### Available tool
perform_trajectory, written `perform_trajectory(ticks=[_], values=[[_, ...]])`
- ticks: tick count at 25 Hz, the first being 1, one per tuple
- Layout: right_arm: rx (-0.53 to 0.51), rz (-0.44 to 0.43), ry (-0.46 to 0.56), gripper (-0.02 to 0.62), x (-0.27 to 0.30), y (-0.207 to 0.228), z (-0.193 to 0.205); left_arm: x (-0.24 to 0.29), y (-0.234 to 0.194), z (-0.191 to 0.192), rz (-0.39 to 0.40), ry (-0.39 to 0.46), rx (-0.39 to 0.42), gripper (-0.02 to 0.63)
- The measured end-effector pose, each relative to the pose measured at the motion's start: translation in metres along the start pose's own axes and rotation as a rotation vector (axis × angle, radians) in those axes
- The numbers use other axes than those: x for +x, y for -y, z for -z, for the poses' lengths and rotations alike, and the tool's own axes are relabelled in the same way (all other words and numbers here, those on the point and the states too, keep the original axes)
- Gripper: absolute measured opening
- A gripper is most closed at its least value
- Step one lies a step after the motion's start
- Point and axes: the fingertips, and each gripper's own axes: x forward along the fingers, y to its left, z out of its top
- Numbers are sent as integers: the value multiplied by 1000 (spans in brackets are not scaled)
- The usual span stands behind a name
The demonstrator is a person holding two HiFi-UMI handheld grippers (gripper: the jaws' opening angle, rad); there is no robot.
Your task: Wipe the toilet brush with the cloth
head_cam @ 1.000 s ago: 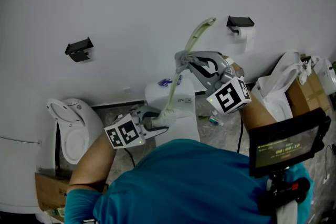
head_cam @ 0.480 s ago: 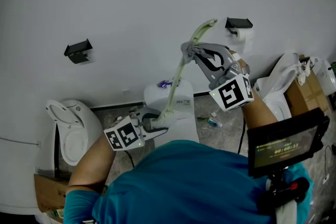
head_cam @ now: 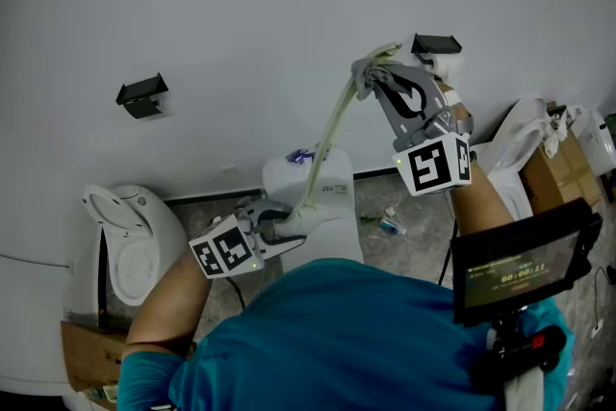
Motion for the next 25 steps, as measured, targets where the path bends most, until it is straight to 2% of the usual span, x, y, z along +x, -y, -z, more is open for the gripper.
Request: perform_trajectory(ticks=[6, 8, 10, 14, 19, 22, 25], values=[[-49, 85, -40, 46, -5, 18, 5, 2, -1, 0, -1, 19, -41, 158], [-55, 108, -45, 46, -8, 19, 4, 5, -6, 2, -24, 17, -73, 156], [-17, 96, -29, 46, -10, 15, -1, 8, -16, 11, -76, -19, -95, 153], [94, -34, 7, 46, -17, -21, -12, 8, -44, 37, -244, -164, -98, 153], [164, -264, 45, 46, -20, -111, -33, -6, -83, 65, -470, -375, -43, 152], [145, -373, 42, 46, -14, -158, -39, -9, -96, 66, -542, -438, -3, 152], [97, -443, 19, 46, -3, -190, -41, -8, -101, 66, -572, -490, 53, 152]])
